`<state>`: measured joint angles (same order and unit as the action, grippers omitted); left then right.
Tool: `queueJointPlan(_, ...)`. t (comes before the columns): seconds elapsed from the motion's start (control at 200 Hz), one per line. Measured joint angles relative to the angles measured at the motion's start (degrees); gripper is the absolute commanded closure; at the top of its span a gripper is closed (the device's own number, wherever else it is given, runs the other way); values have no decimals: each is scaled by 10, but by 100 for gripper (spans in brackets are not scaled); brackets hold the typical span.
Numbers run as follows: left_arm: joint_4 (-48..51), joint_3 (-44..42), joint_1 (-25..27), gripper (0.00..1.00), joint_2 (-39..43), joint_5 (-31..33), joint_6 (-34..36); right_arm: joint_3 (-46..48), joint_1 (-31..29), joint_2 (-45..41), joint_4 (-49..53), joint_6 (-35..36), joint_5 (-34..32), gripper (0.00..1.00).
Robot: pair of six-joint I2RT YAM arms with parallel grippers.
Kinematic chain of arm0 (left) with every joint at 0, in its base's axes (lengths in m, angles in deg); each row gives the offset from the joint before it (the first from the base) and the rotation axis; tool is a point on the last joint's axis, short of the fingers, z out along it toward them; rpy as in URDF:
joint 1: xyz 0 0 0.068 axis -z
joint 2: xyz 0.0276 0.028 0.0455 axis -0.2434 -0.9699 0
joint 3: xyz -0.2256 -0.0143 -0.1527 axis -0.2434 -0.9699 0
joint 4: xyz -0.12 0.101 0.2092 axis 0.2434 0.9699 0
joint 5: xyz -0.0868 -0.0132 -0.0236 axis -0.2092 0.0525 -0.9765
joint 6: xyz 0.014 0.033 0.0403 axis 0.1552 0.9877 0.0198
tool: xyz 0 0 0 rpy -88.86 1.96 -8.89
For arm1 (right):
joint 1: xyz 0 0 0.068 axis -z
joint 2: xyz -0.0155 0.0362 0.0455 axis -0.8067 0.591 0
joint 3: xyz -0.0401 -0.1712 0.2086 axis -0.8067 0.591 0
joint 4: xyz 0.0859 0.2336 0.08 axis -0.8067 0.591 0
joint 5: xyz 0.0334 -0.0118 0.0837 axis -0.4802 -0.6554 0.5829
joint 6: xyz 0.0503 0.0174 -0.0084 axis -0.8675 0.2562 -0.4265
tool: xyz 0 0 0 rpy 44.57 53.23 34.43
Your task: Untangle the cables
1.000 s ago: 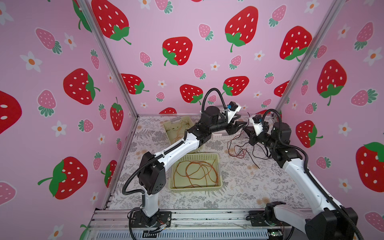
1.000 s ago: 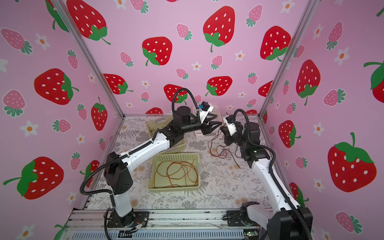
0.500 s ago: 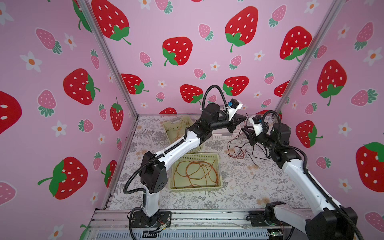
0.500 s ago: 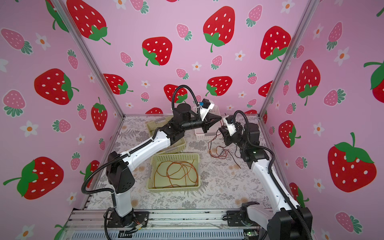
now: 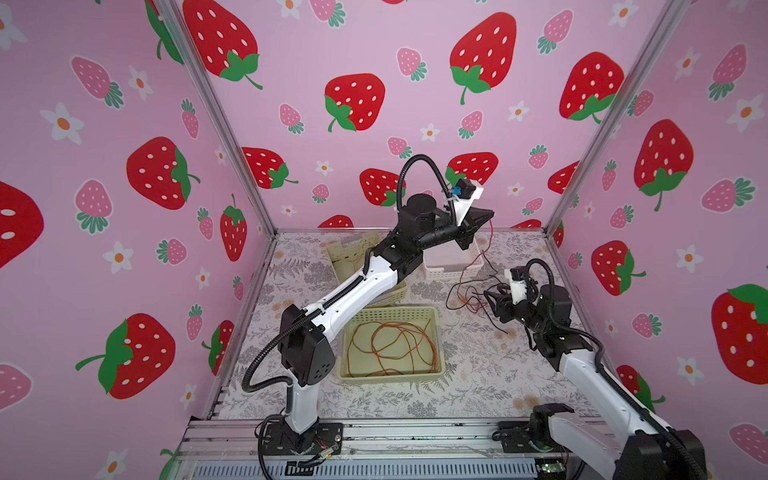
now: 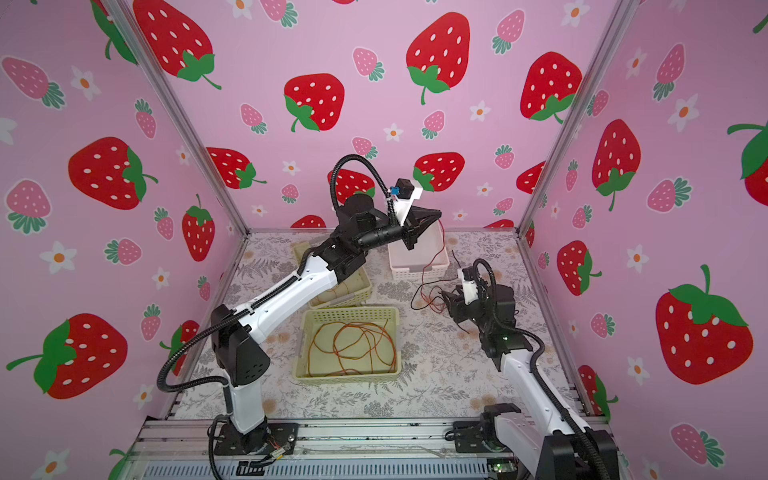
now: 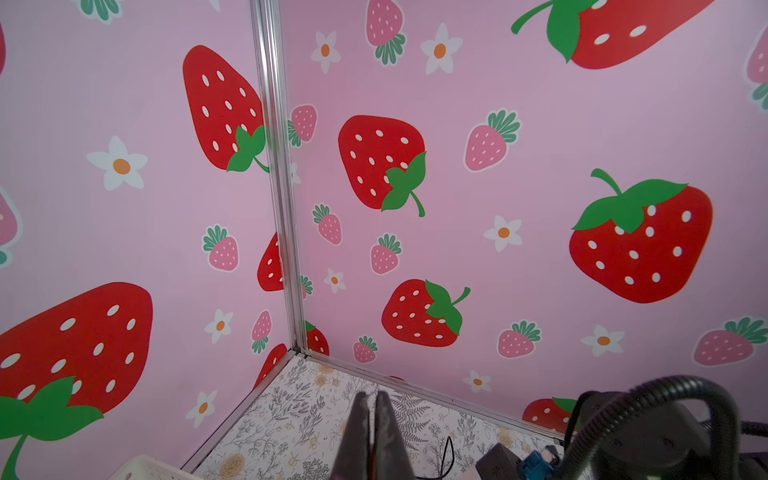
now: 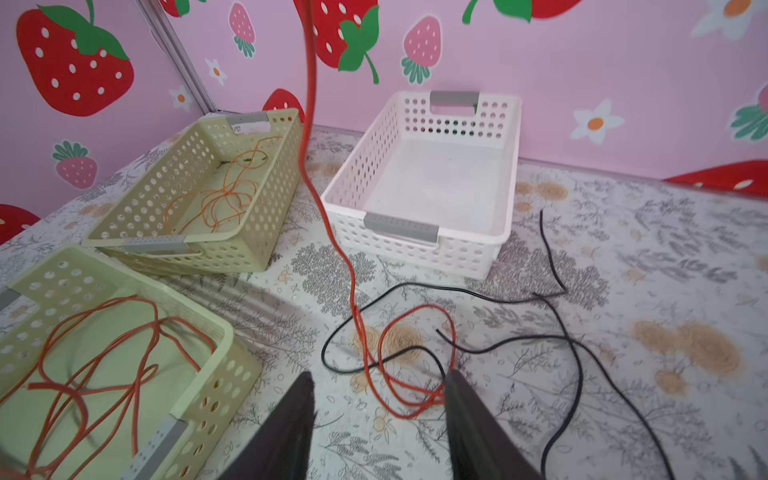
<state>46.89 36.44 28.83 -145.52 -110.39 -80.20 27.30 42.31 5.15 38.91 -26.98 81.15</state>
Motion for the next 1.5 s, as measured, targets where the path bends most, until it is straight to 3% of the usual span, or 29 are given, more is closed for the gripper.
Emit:
queueJointPlan(0.39, 14, 64, 0, 100, 0, 10, 27, -3, 0, 104, -39, -21, -19, 40)
queueJointPlan(0.62, 19, 120, 2, 100, 0, -9, 37, -88, -2, 253, -34, 2, -30, 39)
queueJointPlan(0.865, 39, 136, 5, 100, 0, -23, 49, -140, 1, 313, -35, 42, -55, 39)
queueJointPlan(0.96, 54, 143, 5, 100, 0, -24, 58, -141, 12, 323, -35, 61, -57, 47)
queueJointPlan(1.121, 75, 153, 5, 100, 8, -24, 76, -141, 31, 342, -36, 91, -49, 72)
queueJointPlan(1.216, 83, 157, 4, 100, 17, -24, 85, -141, 34, 363, -34, 94, -47, 80)
queueJointPlan(1.266, 86, 161, 2, 100, 22, -24, 89, -141, 34, 374, -32, 96, -38, 77)
queueJointPlan(1.361, 88, 165, -2, 100, 32, -22, 96, -140, 33, 372, -30, 97, -7, 56)
queueJointPlan(1.501, 90, 168, -7, 100, 42, -21, 100, -125, 17, 325, -38, 105, 13, 45)
